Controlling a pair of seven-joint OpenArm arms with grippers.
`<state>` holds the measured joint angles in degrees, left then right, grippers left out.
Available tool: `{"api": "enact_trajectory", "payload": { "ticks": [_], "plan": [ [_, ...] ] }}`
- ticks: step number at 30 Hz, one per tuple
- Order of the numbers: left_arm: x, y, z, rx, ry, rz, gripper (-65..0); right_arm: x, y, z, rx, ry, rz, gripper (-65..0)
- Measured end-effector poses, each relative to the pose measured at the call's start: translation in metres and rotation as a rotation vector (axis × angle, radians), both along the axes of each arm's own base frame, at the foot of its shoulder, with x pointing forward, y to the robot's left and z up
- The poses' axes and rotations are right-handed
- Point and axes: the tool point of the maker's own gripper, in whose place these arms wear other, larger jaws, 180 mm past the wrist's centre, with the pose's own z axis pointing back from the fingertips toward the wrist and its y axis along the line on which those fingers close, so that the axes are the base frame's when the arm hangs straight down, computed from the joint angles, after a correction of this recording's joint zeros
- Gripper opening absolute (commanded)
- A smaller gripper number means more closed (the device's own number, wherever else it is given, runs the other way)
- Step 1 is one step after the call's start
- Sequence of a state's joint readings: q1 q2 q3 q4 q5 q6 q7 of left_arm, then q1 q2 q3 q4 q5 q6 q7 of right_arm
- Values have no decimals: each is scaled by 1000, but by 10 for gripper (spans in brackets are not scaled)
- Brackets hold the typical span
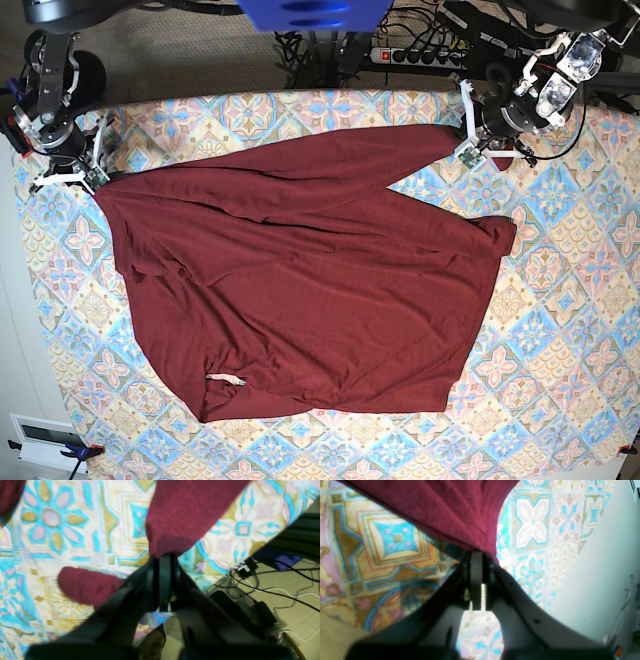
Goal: Layout the t-shirt on the table in an organized manner, then fold the t-shirt properly
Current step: 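Stretch the shirt between both grippers and lay it flat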
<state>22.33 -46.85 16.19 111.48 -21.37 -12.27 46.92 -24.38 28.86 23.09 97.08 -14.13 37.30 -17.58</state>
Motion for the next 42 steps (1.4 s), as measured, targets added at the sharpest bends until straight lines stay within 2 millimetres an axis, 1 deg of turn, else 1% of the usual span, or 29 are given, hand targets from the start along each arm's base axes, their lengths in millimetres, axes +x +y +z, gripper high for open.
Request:
{"api": "enact_trajectory", "payload": {
  "ticks": [3, 6, 9, 11, 14, 18, 21, 33, 37, 42],
  "plan": [
    [0, 2, 0, 8, 2, -4, -650, -6, -10, 2, -7, 1, -26, -650],
    [-1, 8, 1, 26, 5, -18, -650, -8, -11, 1, -16, 8, -28, -650],
    [1, 9, 2, 27, 1, -15, -650, -9, -12, 1, -23, 11, -26, -650],
    [1, 10, 2, 31, 1, -17, -650, -11, -18, 0, -79, 26, -15, -650],
    [2, 18, 4, 53, -2, -27, -650, -14, -31, 0, -150, 45, -19, -650],
    [2, 17, 4, 51, -2, -27, -650, -15, -34, 0, -162, 50, -22, -650],
    [2, 17, 4, 47, 1, -26, -650, -20, -40, -2, -186, 79, -46, -650],
    [-1, 16, 2, 47, 9, -31, -648, -19, -40, -2, -184, 77, -46, -650],
    [-18, 23, -7, 107, 98, -27, -648, -19, -39, -2, -182, 77, -45, -650],
    [-15, 15, -8, 78, 90, 8, -648, -19, -39, -3, -184, 79, -45, -650]
  ]
}}
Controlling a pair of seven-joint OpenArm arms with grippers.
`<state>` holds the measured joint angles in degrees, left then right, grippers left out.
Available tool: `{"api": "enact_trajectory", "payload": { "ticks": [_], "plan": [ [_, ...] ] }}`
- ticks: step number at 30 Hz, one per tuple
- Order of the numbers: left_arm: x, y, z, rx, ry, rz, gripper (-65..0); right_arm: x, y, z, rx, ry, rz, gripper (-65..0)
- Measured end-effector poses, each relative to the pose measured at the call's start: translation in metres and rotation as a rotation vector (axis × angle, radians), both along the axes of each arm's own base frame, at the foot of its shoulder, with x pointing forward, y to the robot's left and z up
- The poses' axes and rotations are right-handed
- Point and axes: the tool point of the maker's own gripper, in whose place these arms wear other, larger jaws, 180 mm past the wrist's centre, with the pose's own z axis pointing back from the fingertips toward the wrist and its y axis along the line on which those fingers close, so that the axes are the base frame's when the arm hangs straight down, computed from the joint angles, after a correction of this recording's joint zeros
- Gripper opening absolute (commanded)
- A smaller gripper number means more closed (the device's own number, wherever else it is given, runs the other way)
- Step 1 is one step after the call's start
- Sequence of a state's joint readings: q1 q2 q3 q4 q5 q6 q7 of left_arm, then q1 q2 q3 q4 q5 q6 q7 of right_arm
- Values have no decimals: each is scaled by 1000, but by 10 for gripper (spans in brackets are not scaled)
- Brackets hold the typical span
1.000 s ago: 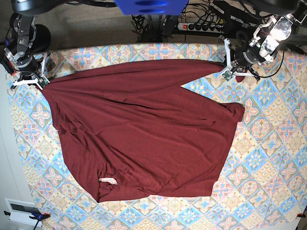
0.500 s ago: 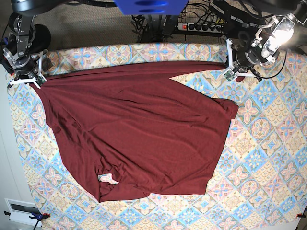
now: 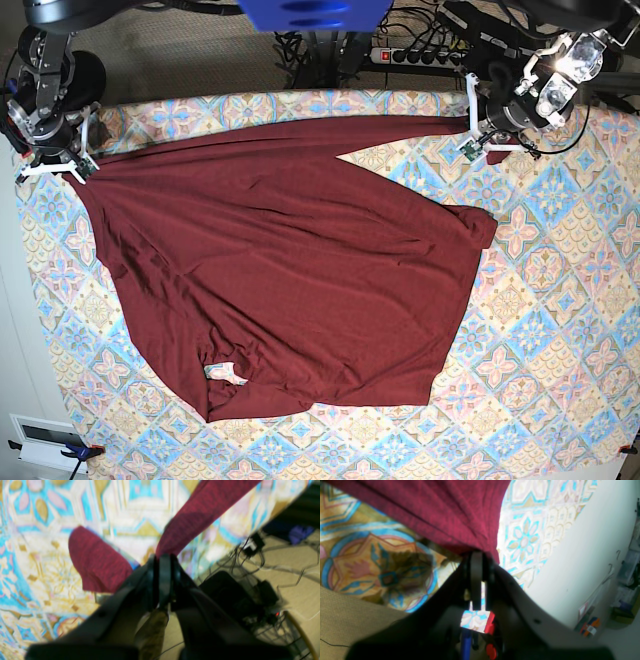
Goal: Layout the t-shirt on the table in an organized manner, then fold the t-shirt properly
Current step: 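Stretch the shirt between both grippers and lay it flat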
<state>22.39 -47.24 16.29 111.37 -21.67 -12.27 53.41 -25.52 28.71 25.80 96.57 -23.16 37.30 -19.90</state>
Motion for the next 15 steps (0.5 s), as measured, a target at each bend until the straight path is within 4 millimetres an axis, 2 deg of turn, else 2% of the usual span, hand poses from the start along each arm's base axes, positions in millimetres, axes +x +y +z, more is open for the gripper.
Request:
{"api": "enact_trajectory", "payload": {
  "ticks": [5, 6, 8, 15],
  "plan": [
    [7, -6, -2, -42, -16, 70, -622, 0, 0, 0, 1, 0, -2, -650],
    [11, -2, -3, -36, -30, 122, -609, 0, 1, -1, 1, 1, -1, -650],
    [16, 2, -4, -35, -44, 177, -576, -1, 1, -1, 1, 2, -1, -650],
    [17, 3, -4, -38, -47, 192, -429, -1, 0, -1, 1, 3, -2, -650]
  ]
}}
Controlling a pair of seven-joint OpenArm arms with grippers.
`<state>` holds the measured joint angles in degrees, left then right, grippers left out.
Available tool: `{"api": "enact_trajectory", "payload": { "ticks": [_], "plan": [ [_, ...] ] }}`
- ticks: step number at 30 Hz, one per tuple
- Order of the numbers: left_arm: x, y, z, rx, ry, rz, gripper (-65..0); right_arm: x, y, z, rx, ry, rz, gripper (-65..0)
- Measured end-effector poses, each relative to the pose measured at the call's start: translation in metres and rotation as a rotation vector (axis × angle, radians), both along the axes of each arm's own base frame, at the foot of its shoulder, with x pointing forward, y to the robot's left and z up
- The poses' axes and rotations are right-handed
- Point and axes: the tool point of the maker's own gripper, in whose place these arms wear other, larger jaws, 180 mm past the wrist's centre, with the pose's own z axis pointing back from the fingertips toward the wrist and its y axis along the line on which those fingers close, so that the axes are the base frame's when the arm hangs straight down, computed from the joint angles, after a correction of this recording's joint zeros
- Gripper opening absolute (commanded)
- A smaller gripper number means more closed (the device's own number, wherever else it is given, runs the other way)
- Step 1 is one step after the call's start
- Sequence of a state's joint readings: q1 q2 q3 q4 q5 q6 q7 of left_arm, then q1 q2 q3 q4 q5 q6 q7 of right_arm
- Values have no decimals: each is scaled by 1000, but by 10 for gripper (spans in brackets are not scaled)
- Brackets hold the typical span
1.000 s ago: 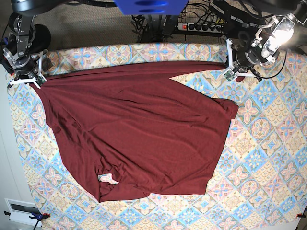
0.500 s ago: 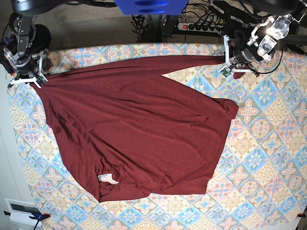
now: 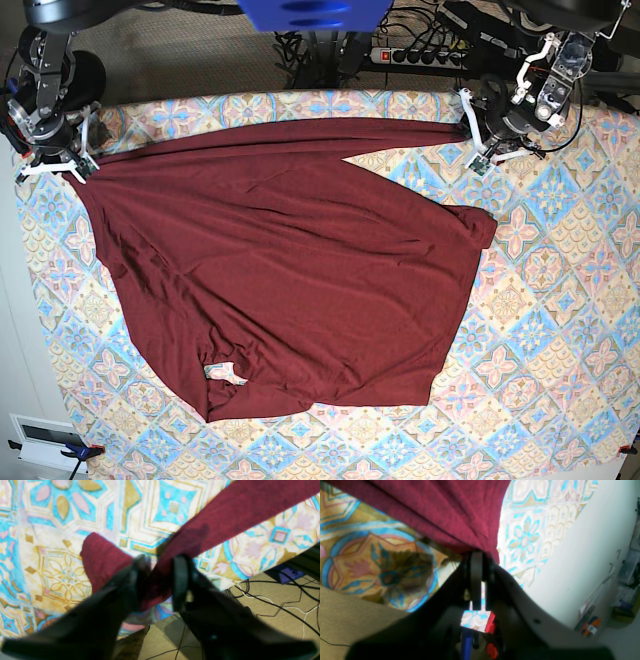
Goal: Layout the t-shirt on the table in an organized manner, then fold the t-shirt properly
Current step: 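Stretch the shirt between both grippers and lay it flat, then release the sleeve with the left gripper and move it to the shirt hem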
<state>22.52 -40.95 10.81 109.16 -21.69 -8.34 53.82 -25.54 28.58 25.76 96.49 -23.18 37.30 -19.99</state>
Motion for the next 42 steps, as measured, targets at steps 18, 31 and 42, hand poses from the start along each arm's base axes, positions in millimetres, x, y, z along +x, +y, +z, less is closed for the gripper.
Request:
{"api": "enact_trajectory", "payload": {
  "ticks": [18, 31, 42],
  "plan": [
    [40, 67, 30, 57, -139, 226, -395, -20, -19, -27, 5, 88, -79, -650],
    [6, 56, 0, 81, -14, 141, -439, 20, -20, -6, 9, -17, -78, -650],
    [30, 103, 31, 87, -167, 313, -489, 12, -25, -18, 22, 13, -107, -650]
  ]
}}
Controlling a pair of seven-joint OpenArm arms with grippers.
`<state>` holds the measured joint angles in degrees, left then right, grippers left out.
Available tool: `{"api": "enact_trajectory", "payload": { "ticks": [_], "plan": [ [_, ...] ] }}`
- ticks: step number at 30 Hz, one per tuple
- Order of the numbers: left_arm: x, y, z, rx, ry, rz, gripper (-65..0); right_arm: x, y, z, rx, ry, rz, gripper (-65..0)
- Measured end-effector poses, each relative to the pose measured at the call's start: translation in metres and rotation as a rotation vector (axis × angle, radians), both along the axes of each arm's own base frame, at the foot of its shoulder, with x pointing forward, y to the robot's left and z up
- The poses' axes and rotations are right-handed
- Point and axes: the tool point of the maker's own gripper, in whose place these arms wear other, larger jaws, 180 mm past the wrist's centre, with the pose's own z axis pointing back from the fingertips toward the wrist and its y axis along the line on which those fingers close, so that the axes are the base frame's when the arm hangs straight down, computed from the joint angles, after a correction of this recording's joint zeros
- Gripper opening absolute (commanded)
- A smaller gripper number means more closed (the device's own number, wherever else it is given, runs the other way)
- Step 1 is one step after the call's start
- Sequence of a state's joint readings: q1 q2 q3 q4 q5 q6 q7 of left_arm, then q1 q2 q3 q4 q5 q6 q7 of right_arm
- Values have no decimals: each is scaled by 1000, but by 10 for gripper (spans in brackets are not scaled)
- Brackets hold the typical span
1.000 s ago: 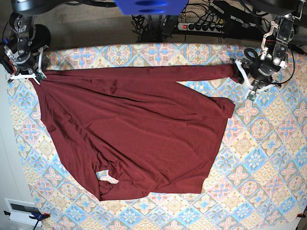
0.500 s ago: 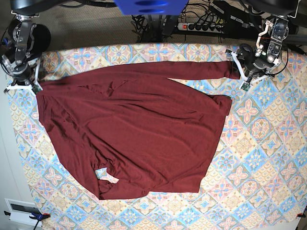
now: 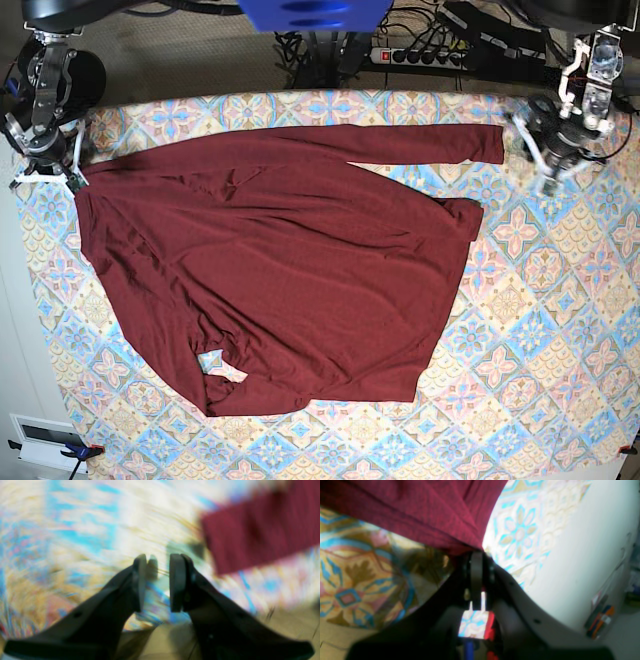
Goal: Layout the t-shirt on the table in an organized manner, then fold the t-shirt properly
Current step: 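Release the sleeve with the left gripper and move it to the shirt hem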
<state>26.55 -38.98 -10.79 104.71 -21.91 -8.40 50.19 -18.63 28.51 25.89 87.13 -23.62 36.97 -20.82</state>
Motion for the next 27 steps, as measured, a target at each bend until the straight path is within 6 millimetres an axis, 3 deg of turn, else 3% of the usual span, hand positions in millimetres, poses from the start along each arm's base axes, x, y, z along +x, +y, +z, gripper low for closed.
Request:
{"api": "enact_trajectory", "payload": {
  "ticks": [4, 7, 10, 13, 16, 21, 27],
  "plan": [
    [19, 5, 22, -168, -118, 171, -489, -2, 0, -1, 1, 5, 1, -650],
    [50, 1, 40, -244, -237, 224, -489, -1, 0, -1, 0, 4, 1, -650],
    [78, -3, 37, -330, -284, 286, -489, -1, 1, -1, 2, 2, 1, -650],
    [84, -6, 6, -387, -163, 373, -489, -2, 0, -1, 0, 6, 2, -650],
    [85, -29, -12, -429, -47, 350, -487, -2, 1, -1, 1, 4, 1, -650],
    [89, -63, -10, -563, -34, 302, -424, -2, 0, 0, -2, 2, 3, -650],
    [88, -62, -6, -594, -41, 300, -399, -1, 1, 1, -3, -1, 4, -650]
  ]
}}
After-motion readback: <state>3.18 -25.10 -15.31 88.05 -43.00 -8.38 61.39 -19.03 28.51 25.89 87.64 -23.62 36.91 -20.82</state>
